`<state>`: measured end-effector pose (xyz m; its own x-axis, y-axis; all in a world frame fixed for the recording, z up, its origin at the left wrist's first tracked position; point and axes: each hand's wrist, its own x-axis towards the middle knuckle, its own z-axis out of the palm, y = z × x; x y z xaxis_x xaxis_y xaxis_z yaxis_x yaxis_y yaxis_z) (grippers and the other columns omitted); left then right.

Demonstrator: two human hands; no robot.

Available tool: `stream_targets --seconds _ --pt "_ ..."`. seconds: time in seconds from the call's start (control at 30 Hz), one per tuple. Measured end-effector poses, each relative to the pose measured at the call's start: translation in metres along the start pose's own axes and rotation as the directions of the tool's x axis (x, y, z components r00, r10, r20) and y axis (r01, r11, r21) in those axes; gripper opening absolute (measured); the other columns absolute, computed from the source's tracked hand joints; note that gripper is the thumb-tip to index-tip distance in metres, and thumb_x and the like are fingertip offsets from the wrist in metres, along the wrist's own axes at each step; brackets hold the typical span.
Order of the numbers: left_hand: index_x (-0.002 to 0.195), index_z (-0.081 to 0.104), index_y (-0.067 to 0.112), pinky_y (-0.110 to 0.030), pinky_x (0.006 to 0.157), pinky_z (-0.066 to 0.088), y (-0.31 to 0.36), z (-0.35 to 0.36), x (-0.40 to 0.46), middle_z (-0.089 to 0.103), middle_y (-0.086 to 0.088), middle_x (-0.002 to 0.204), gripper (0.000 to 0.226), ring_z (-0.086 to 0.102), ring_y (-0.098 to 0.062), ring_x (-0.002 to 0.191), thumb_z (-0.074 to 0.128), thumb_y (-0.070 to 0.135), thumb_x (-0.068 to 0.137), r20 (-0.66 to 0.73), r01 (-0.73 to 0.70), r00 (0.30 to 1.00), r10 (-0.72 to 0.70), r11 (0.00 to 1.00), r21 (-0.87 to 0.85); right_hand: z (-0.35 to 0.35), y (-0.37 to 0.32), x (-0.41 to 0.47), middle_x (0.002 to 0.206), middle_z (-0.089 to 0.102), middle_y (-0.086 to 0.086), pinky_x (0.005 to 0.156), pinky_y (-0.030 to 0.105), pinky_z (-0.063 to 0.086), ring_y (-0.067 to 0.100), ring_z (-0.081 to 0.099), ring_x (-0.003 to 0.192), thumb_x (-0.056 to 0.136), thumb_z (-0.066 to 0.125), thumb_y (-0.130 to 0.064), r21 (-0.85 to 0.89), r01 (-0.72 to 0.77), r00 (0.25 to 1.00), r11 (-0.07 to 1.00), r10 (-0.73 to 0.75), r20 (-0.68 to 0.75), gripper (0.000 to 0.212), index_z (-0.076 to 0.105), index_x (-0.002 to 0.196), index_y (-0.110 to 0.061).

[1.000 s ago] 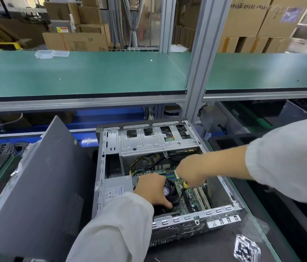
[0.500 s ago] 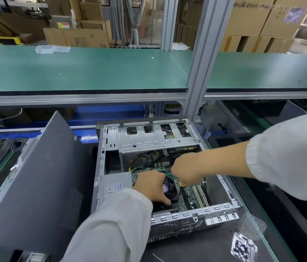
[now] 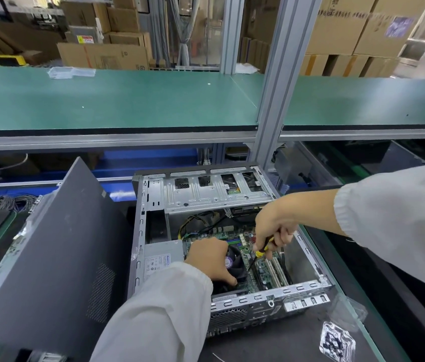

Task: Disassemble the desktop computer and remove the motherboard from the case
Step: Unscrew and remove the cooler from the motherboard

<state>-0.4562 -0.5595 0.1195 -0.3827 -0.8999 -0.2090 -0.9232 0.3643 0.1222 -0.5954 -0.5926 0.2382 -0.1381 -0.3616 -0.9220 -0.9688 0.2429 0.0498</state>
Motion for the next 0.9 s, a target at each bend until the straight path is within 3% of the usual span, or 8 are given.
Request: stream_targets --seconds 0.07,0.13,0.23,0.37,0.47,0.6,0.77,0.9 --pt "0.092 0.057 0.018 -0.031 0.066 0.045 0.0 0.002 0.001 0.064 0.0 0.088 0.062 0.061 -0.023 0.081 0.071 0.066 0.056 -0.007 -0.005 1.0 0.005 1.0 -0.002 0.009 -0.001 -0.006 0.055 0.051 0.0 0.038 0.021 0.029 0.014 0.041 0.039 0.097 0.051 -0.023 -0.515 0.133 0.963 0.847 -0.232 -0.133 0.033 0.054 0.07 -0.004" --pt "0.092 0.058 0.017 -0.032 0.066 0.046 0.0 0.003 0.001 0.065 -0.001 0.088 0.061 0.061 -0.023 0.08 0.072 0.065 0.056 -0.006 -0.01 1.0 0.01 1.0 -0.005 0.027 -0.001 -0.014 0.071 0.062 0.006 0.053 0.029 0.037 0.026 0.058 0.065 0.091 0.054 -0.012 -0.993 0.051 0.771 0.104 -0.637 -0.027 0.017 0.058 0.076 -0.005" --pt "0.096 0.058 0.017 -0.033 0.07 0.049 0.0 0.003 0.002 0.065 -0.002 0.092 0.064 0.061 -0.025 0.085 0.071 0.066 0.058 -0.007 -0.028 1.0 0.028 0.999 0.022 0.043 0.005 -0.021 0.086 0.066 0.007 0.058 0.032 0.039 0.029 0.061 0.08 0.084 0.054 -0.002 -0.832 -0.163 0.663 -0.531 -0.683 0.306 0.012 0.065 0.087 -0.007" --pt "0.087 0.056 0.016 -0.031 0.063 0.043 -0.001 0.0 0.0 0.063 -0.002 0.086 0.059 0.06 -0.024 0.08 0.072 0.064 0.056 -0.006 -0.016 1.0 0.016 1.0 -0.016 0.024 0.006 -0.02 0.088 0.063 0.011 0.058 0.031 0.038 0.028 0.059 0.077 0.09 0.059 -0.021 -0.96 -0.006 0.72 0.282 -0.665 -0.2 0.017 0.06 0.093 -0.004" --pt "0.088 0.058 0.015 -0.03 0.061 0.042 0.0 -0.001 -0.001 0.064 -0.002 0.086 0.059 0.061 -0.024 0.079 0.072 0.063 0.056 0.003 -0.013 1.0 0.013 0.999 -0.031 0.0 0.0 -0.011 0.06 0.046 0.001 0.038 0.019 0.031 0.011 0.038 0.038 0.095 0.051 -0.044 -0.221 0.082 0.978 0.972 -0.121 -0.168 0.043 0.054 0.079 -0.004" --pt "0.09 0.06 0.015 -0.032 0.064 0.045 0.0 -0.001 0.001 0.066 -0.002 0.087 0.06 0.062 -0.024 0.081 0.073 0.063 0.057 0.008 -0.018 1.0 0.018 1.0 -0.023 0.008 0.003 -0.009 0.054 0.053 0.002 0.039 0.021 0.029 0.014 0.042 0.038 0.099 0.046 -0.026 -0.505 0.128 0.946 0.854 -0.258 -0.196 0.033 0.057 0.082 0.0" --pt "0.092 0.058 0.015 -0.032 0.068 0.046 0.001 -0.001 0.0 0.065 -0.002 0.091 0.059 0.061 -0.024 0.084 0.074 0.062 0.059 0.009 -0.018 1.0 0.018 1.0 -0.016 0.036 0.009 -0.021 0.094 0.065 0.007 0.059 0.03 0.035 0.027 0.059 0.087 0.088 0.05 -0.004 -0.868 -0.218 0.629 -0.447 -0.744 0.225 0.016 0.065 0.095 -0.008" --pt "0.091 0.058 0.015 -0.031 0.066 0.045 0.0 -0.004 -0.003 0.064 -0.003 0.09 0.059 0.061 -0.024 0.082 0.074 0.061 0.058 -0.001 -0.013 1.0 0.013 0.999 -0.033 0.021 -0.003 -0.02 0.078 0.064 0.009 0.056 0.03 0.047 0.025 0.062 0.07 0.092 0.056 -0.015 -0.945 0.075 0.765 0.319 -0.626 -0.151 0.014 0.061 0.086 -0.003"
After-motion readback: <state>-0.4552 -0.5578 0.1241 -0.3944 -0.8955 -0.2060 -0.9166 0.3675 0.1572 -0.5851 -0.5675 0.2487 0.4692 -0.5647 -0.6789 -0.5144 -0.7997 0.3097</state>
